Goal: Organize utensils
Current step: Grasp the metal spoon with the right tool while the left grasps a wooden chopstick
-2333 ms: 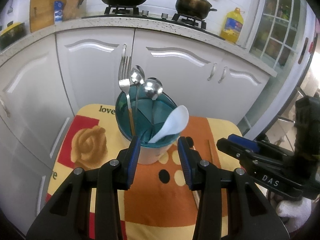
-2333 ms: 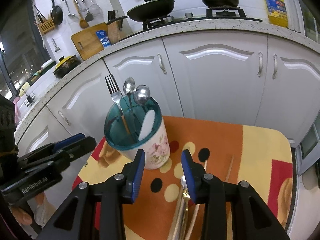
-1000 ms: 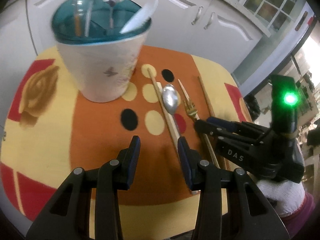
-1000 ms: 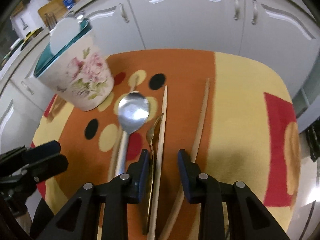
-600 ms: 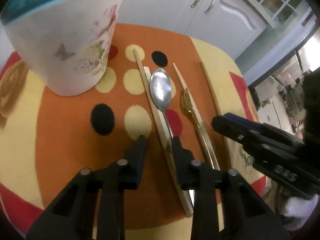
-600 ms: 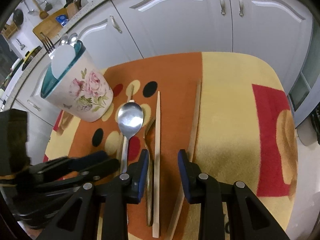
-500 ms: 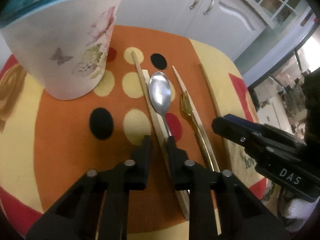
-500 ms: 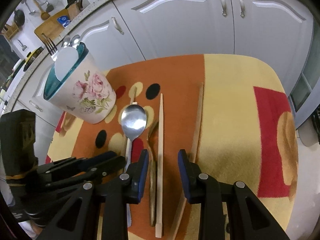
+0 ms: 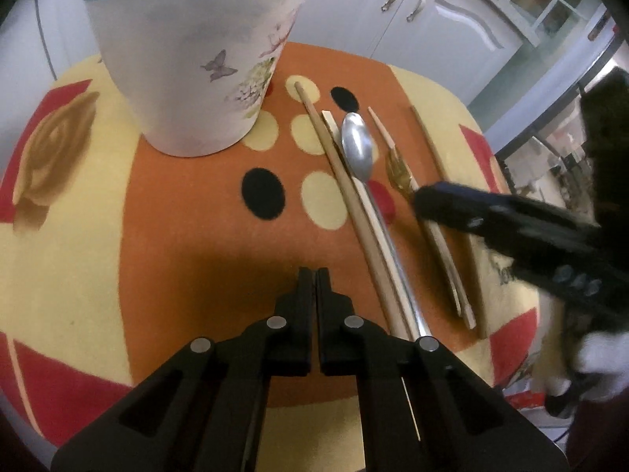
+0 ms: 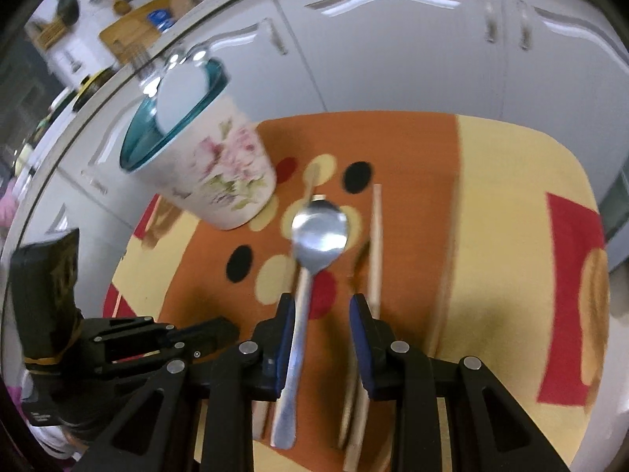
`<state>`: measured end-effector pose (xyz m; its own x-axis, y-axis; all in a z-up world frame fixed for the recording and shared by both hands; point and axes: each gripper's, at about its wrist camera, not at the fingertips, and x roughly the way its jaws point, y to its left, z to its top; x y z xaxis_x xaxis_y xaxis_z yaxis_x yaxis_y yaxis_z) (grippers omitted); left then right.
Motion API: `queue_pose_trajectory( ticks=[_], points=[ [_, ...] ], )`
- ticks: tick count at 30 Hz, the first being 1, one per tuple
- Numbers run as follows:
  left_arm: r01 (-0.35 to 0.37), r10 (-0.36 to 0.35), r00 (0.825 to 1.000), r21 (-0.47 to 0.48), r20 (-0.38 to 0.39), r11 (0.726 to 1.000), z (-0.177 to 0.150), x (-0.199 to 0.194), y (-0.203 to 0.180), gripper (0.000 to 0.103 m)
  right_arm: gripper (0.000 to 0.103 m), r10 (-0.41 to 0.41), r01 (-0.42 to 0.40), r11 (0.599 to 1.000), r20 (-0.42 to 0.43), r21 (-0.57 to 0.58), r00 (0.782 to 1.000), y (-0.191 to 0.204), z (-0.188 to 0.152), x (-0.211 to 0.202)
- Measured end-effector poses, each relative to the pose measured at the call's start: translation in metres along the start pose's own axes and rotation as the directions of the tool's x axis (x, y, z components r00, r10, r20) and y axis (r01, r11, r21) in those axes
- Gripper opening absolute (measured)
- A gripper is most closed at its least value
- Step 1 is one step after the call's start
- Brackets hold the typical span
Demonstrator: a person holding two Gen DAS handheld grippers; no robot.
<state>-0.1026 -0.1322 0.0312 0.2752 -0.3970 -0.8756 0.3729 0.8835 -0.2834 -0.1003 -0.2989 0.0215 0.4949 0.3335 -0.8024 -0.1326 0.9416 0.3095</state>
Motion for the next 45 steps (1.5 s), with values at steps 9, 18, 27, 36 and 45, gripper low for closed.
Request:
queue_pose_trajectory(
  ticks=[9,18,27,36,45],
  points=[
    [0.003,-0.003,1.0,-0.017,0.006,1.0,0.0,-0.005,-0.001,0.0,0.01,-0.032,0.029,0.998,-0.067,-0.048,0.997,0.011,0.006,0.038],
    [0.007,-0.006,1.0,-0.069,0.01,0.998,0.01,-0.003,0.003,0.002,0.002,-0.005,0.006,1.0,-0.057,0.019,0.998,-0.012,-0.006,0.027],
    [0.042,-0.039,0.999,-0.112,0.029,0.993,0.035,0.014,-0.013,0.021,0.002,-0.021,0.024,0.997,-0.039,0.079,0.999,-0.026,-0.008,0.014],
    [0.025,-0.024,0.999,-0.044,0.026,0.999,0.038,0.028,-0.018,0.008,0.005,0.002,0.002,0.996,-0.042,0.094,0.999,-0.028,-0.005,0.009],
    [0.027,-0.027,1.0,-0.011,-0.014,1.0,0.014,0.011,-0.005,0.006,0.006,0.011,-0.008,0.997,-0.044,0.077,0.999,-0.02,-0.002,0.015]
  ],
)
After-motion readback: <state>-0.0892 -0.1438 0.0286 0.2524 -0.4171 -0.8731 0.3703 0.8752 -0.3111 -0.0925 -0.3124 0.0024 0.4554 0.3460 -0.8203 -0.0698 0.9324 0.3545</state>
